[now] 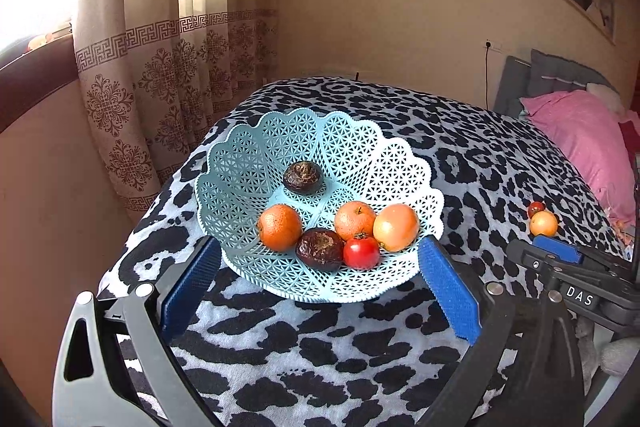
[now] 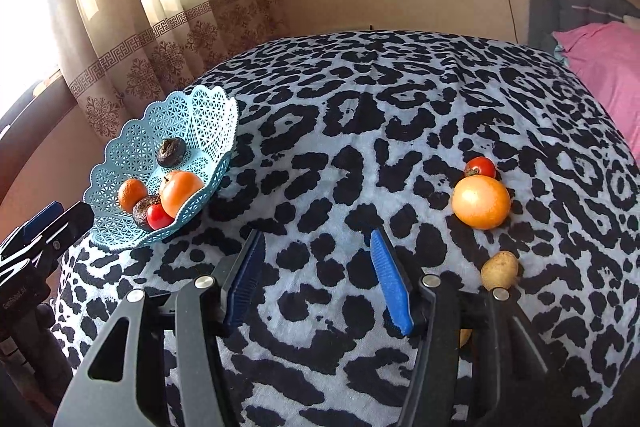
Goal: Organize fruits
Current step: 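Move right tool to a small brown potato and close fingers on it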
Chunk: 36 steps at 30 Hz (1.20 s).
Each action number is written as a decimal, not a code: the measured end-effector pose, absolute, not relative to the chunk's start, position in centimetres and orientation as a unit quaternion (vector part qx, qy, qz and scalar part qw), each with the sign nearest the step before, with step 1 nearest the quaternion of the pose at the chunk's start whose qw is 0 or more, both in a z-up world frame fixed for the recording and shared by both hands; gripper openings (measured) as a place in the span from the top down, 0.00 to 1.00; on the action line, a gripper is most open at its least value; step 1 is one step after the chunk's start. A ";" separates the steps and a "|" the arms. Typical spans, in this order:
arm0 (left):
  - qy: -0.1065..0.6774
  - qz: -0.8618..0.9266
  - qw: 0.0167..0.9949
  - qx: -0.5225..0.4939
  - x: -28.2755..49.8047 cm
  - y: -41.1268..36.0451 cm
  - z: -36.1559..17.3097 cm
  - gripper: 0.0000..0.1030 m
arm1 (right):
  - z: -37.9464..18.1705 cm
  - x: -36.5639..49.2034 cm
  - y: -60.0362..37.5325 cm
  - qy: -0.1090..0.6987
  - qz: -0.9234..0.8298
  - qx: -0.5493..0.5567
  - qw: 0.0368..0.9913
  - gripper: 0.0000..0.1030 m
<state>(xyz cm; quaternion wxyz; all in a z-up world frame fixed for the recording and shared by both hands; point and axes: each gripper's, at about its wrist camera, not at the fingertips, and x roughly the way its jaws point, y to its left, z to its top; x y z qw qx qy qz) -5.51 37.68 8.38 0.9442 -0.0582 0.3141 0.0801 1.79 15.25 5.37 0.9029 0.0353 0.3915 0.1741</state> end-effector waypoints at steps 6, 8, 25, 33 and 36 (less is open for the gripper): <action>0.312 0.067 0.946 -0.049 -5.8 36.8 8.6 0.03 | 5.2 1.2 14.1 0.391 0.166 0.041 0.904 0.45; 0.313 0.062 0.947 -0.045 -5.9 36.3 8.6 0.03 | 5.2 1.1 13.6 0.391 0.161 0.044 0.905 0.45; 0.313 0.031 0.949 -0.014 -6.6 33.2 8.6 0.03 | 4.3 -0.4 8.9 0.393 0.121 0.067 0.909 0.42; 0.323 0.023 0.946 -0.004 -6.2 32.2 7.8 0.03 | 3.1 -1.0 5.3 0.403 0.088 0.079 0.907 0.42; 0.326 0.020 0.945 0.005 -6.1 31.7 7.5 0.03 | 3.0 -0.8 4.7 0.405 0.081 0.077 0.907 0.42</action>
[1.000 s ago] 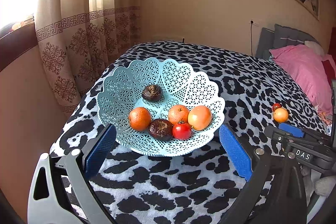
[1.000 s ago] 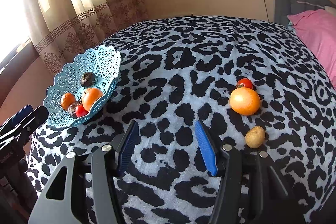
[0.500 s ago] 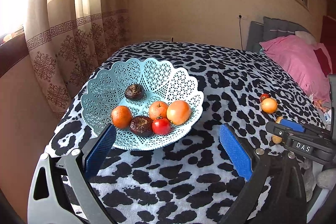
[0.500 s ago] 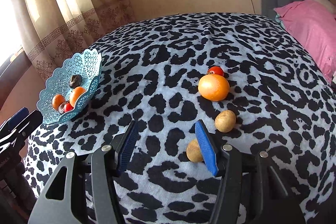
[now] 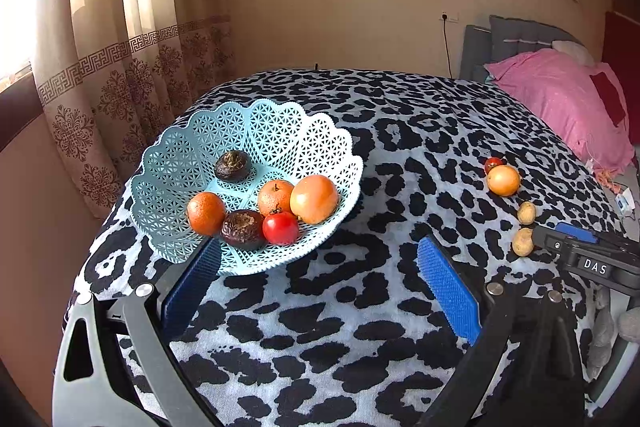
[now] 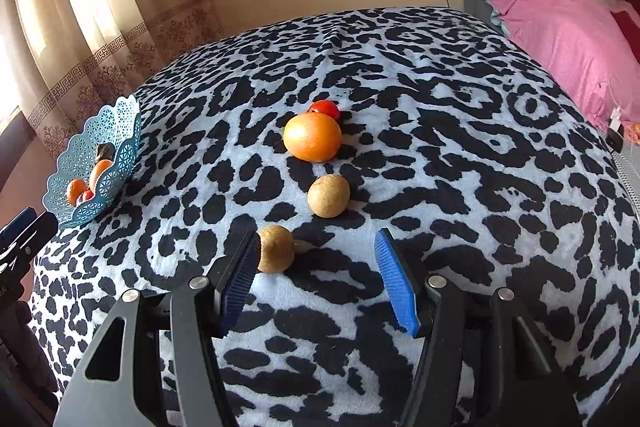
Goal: Organize fruits
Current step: 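Move right tool to a small brown potato and close fingers on it, then grasp the large pale orange with left tool while right tool holds the potato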
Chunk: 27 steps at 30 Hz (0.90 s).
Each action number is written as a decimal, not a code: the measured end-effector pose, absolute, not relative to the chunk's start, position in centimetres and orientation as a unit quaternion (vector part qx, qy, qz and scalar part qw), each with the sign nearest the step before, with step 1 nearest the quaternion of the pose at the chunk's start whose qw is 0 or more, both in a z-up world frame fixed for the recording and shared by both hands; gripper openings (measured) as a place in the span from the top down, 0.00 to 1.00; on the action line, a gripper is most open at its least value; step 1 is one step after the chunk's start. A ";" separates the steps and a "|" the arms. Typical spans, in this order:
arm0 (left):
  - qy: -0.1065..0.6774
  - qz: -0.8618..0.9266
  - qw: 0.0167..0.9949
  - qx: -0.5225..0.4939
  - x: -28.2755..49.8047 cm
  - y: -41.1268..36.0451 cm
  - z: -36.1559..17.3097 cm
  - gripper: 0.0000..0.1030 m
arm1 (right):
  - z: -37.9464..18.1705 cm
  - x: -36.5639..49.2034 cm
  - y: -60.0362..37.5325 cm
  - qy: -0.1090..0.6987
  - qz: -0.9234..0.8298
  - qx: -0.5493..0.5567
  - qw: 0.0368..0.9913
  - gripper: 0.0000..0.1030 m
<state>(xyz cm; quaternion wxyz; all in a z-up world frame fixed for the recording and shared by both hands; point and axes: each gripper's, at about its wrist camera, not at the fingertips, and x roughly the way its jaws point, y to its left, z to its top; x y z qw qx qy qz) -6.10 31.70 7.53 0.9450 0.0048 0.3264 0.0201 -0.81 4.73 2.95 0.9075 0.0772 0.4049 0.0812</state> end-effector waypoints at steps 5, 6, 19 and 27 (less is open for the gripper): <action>0.329 0.021 0.944 0.011 -6.0 31.3 7.5 0.03 | 3.3 0.3 4.7 0.405 0.082 0.073 0.908 0.46; 0.329 0.021 0.944 0.011 -6.0 31.3 7.5 0.03 | 3.4 0.7 4.9 0.405 0.083 0.069 0.908 0.49; 0.337 0.026 0.941 0.024 -5.3 30.9 7.7 0.03 | 1.9 4.1 6.1 0.422 0.077 0.026 0.903 0.73; 0.350 0.005 0.936 0.038 -3.6 28.3 8.2 0.03 | 2.7 3.2 4.7 0.411 0.089 0.032 0.907 0.74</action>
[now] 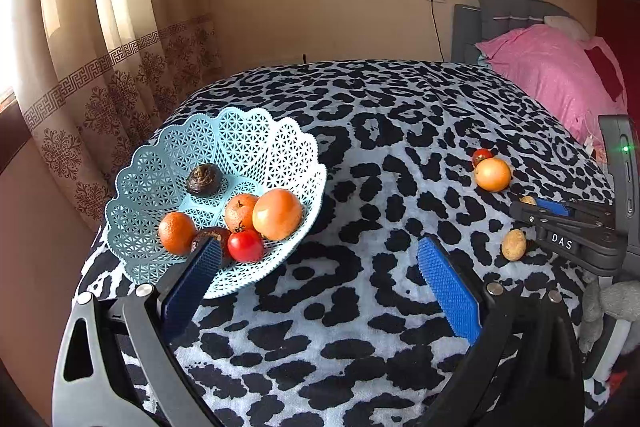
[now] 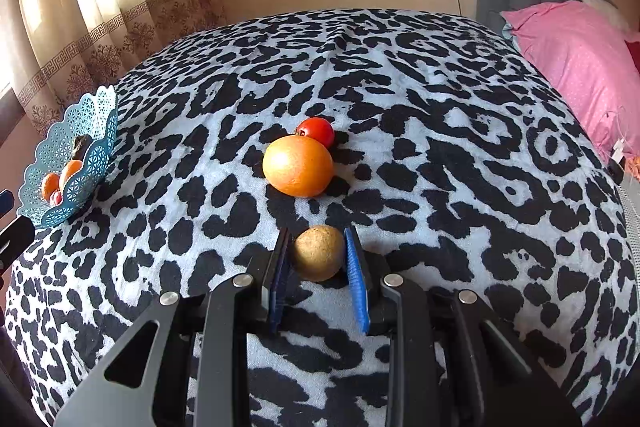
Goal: Organize fruits
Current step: 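Grasp the large pale orange with left tool while right tool holds the potato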
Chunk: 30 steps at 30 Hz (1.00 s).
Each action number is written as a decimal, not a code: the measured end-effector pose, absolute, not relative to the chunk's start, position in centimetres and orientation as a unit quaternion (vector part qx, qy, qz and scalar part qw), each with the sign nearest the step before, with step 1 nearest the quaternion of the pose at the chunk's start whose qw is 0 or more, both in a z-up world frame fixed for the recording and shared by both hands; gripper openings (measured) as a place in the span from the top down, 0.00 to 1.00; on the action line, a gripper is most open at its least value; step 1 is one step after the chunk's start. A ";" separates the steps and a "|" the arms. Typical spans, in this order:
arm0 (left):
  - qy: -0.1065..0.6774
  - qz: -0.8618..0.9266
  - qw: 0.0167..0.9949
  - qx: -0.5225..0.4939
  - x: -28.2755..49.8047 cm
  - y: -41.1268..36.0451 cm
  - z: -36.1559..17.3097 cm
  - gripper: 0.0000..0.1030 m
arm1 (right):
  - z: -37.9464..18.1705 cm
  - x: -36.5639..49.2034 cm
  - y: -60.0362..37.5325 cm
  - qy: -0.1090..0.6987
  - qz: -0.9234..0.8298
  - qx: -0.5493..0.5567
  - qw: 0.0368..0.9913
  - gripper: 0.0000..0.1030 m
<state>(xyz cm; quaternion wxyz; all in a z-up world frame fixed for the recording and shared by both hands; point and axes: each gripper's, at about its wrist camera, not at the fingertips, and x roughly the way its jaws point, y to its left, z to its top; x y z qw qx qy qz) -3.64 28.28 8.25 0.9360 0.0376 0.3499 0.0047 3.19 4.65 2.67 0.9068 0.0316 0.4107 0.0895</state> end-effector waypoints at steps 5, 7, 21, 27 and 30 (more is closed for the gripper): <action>0.372 -0.036 0.927 0.028 -1.6 25.5 8.2 0.03 | 3.8 2.8 1.6 0.394 0.078 0.042 0.915 0.74; 0.380 -0.054 0.923 0.023 -0.6 24.1 8.0 0.03 | 3.9 2.8 0.3 0.390 0.069 0.047 0.917 0.74; 0.419 -0.164 0.893 0.026 6.3 14.3 5.0 0.07 | 3.1 2.4 -3.7 0.375 0.055 0.096 0.920 0.74; 0.444 -0.164 0.881 0.023 8.7 12.9 3.6 0.26 | 2.7 2.4 -3.7 0.381 0.062 0.104 0.917 0.74; 0.452 -0.167 0.876 0.021 9.5 12.5 3.1 0.33 | 2.6 2.3 -3.6 0.382 0.065 0.106 0.916 0.74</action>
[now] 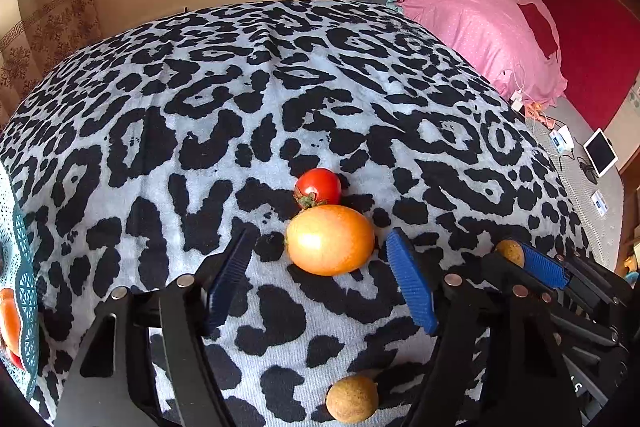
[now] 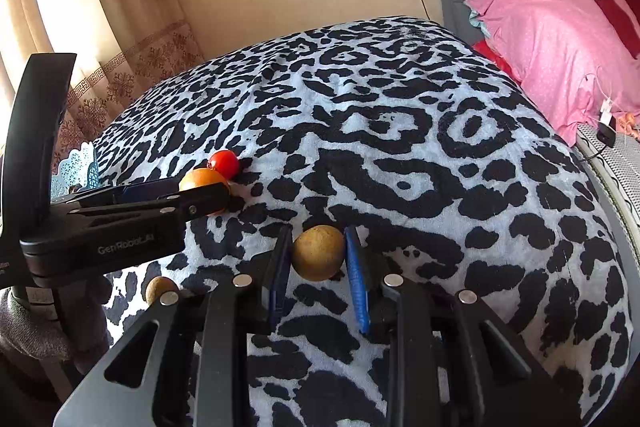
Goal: Organize fruits
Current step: 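Grasp the large pale orange with left tool while right tool holds the potato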
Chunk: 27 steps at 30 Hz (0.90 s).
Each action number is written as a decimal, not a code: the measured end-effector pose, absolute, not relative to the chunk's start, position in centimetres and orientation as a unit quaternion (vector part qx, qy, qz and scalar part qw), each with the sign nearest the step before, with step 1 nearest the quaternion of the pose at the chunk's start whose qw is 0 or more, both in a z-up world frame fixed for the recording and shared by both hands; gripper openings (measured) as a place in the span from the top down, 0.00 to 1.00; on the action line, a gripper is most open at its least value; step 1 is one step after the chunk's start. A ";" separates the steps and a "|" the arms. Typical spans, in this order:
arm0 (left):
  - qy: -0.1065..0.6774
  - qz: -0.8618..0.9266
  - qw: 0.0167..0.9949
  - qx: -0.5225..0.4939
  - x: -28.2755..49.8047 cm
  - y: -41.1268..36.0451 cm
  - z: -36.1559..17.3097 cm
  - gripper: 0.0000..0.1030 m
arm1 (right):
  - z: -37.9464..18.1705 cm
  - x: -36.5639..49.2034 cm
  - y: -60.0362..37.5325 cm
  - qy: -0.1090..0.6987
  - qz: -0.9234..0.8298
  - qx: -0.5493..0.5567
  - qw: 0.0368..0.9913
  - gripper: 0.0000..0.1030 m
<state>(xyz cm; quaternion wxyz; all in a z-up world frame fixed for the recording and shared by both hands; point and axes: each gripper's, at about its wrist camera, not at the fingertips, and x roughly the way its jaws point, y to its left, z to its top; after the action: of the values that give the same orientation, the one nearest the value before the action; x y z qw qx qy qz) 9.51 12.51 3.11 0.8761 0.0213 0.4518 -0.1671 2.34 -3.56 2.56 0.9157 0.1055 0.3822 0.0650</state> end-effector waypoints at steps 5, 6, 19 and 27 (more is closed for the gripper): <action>0.463 -0.165 0.871 0.014 10.2 12.3 2.4 0.46 | 2.4 2.4 -3.6 0.383 0.066 0.109 0.915 0.74; 0.462 -0.165 0.871 0.012 10.3 12.3 2.4 0.48 | 2.4 2.4 -3.6 0.383 0.065 0.110 0.915 0.74; 0.454 -0.163 0.876 0.011 9.2 12.5 3.0 0.55 | 2.4 2.2 -3.7 0.381 0.061 0.108 0.916 0.74; 0.438 -0.159 0.885 0.012 7.5 13.1 4.5 0.55 | 2.4 2.1 -3.5 0.379 0.057 0.101 0.918 0.74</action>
<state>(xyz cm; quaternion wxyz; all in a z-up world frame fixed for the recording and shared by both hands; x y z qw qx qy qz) 7.52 13.12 4.47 0.8850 0.0125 0.4375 -0.1587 2.14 -3.47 2.42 0.9182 0.1008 0.3788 0.0574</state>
